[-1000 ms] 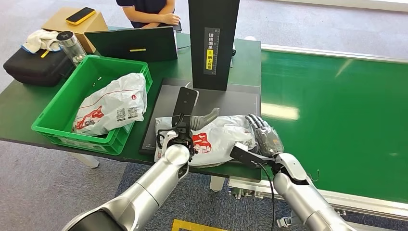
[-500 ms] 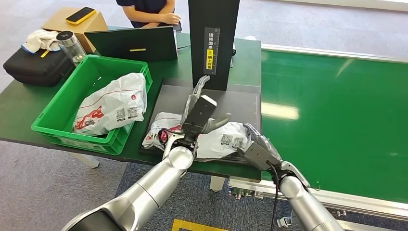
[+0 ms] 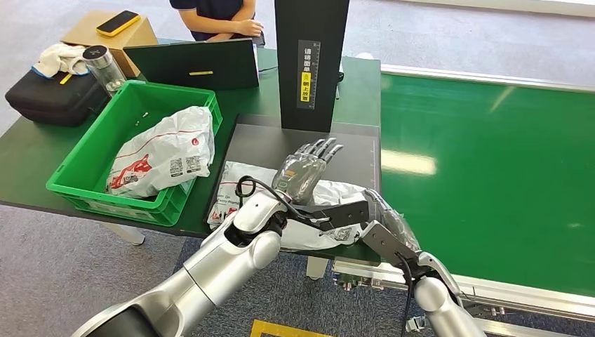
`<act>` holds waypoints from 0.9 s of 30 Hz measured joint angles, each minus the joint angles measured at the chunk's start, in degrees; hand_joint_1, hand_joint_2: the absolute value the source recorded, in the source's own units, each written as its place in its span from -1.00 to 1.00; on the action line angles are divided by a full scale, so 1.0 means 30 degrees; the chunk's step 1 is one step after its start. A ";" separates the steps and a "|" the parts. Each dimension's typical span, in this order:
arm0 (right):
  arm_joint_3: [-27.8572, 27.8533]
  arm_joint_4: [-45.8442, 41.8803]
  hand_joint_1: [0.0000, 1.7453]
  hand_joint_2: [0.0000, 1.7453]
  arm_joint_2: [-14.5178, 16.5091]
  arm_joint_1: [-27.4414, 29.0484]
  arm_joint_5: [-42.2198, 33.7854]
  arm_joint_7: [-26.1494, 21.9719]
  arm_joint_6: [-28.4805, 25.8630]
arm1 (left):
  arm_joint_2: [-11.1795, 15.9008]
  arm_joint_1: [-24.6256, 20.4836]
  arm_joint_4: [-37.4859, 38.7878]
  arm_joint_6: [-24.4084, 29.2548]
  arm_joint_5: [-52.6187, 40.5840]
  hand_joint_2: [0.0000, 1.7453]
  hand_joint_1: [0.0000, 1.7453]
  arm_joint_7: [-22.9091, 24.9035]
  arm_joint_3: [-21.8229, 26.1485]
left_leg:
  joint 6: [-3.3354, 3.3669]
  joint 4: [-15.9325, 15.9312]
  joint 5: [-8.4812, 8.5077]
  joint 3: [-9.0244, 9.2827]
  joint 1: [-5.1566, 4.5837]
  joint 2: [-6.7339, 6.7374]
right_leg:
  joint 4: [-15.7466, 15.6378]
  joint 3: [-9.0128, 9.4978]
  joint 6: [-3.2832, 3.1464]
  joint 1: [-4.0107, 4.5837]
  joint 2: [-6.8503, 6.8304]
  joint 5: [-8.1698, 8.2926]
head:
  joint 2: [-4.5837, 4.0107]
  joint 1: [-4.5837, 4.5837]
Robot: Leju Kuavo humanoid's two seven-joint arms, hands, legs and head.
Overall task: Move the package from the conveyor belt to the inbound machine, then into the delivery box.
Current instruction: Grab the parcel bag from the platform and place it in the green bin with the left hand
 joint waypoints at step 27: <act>-0.1839 -0.1779 -1.00 -1.00 0.0326 0.1504 0.0911 0.0357 0.0574 | 0.2186 -0.2720 0.3382 -0.3697 -0.3614 1.00 -1.00 0.2365 -0.2186 | -0.0004 -0.0002 0.0003 0.0010 0.0004 0.0006 | 0.0004 -0.0001 -0.0002 0.0004 0.0005 -0.0001 | 0.0000 -0.0002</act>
